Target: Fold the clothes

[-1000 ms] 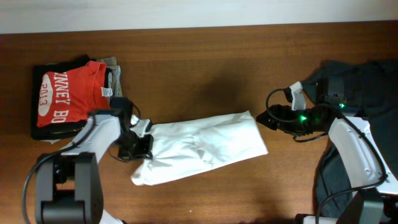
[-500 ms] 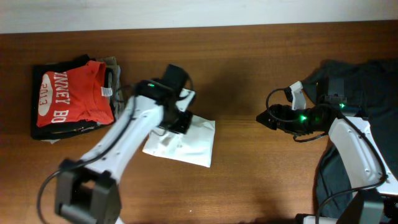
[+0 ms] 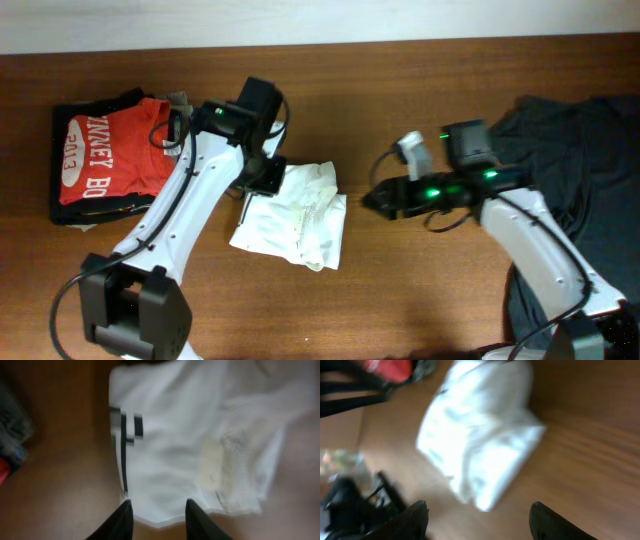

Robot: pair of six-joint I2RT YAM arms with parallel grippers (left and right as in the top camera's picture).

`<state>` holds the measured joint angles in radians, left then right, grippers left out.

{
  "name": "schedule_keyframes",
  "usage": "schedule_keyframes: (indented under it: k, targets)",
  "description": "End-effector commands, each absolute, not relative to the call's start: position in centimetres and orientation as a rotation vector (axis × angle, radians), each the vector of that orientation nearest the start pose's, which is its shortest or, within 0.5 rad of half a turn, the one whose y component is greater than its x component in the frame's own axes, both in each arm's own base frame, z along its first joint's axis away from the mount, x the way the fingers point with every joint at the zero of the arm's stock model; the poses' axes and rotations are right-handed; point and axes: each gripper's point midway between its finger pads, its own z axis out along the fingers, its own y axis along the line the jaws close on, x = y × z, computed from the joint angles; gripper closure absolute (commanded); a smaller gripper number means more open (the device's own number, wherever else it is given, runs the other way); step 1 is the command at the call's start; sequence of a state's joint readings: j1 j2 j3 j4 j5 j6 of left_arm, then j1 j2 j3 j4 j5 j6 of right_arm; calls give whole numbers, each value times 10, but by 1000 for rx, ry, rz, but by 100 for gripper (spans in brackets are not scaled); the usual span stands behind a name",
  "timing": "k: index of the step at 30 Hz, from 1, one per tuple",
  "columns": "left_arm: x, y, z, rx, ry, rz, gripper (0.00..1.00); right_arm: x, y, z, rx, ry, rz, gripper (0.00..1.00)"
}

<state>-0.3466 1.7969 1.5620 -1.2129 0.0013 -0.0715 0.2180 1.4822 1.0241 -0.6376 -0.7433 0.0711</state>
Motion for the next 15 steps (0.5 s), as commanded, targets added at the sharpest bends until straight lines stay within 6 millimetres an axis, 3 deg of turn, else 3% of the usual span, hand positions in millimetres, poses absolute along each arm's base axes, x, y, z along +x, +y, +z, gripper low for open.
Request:
schedule_keyframes:
  k: [1,2,5,7,8,9,11,12,14,15]
  targets:
    - [314,-120,81,571,3062,-296,63,293,240,132,-451,2601,1013,33]
    - [312,-117,70,558,3067,-332,63,289,259,118,-424,2645,991,42]
    - [311,-103,49,494,3068,-330,71,282,284,75,-291,2787,986,64]
    - [312,-100,47,483,3070,-330,72,277,281,36,-129,2930,938,80]
    - [313,-100,47,483,3065,-329,72,275,274,15,-29,3004,901,82]
    - [314,-101,47,483,3061,-329,69,276,268,8,12,3024,865,83]
    - [314,-101,47,483,3060,-328,66,282,257,14,61,3018,851,83]
    - [315,-99,47,483,3056,-314,59,284,257,23,-9,2988,886,83]
    - [322,-92,46,476,3040,-238,24,288,253,49,-118,2909,914,81]
    - [323,-94,46,461,3035,-263,22,290,254,64,-175,2856,925,76]
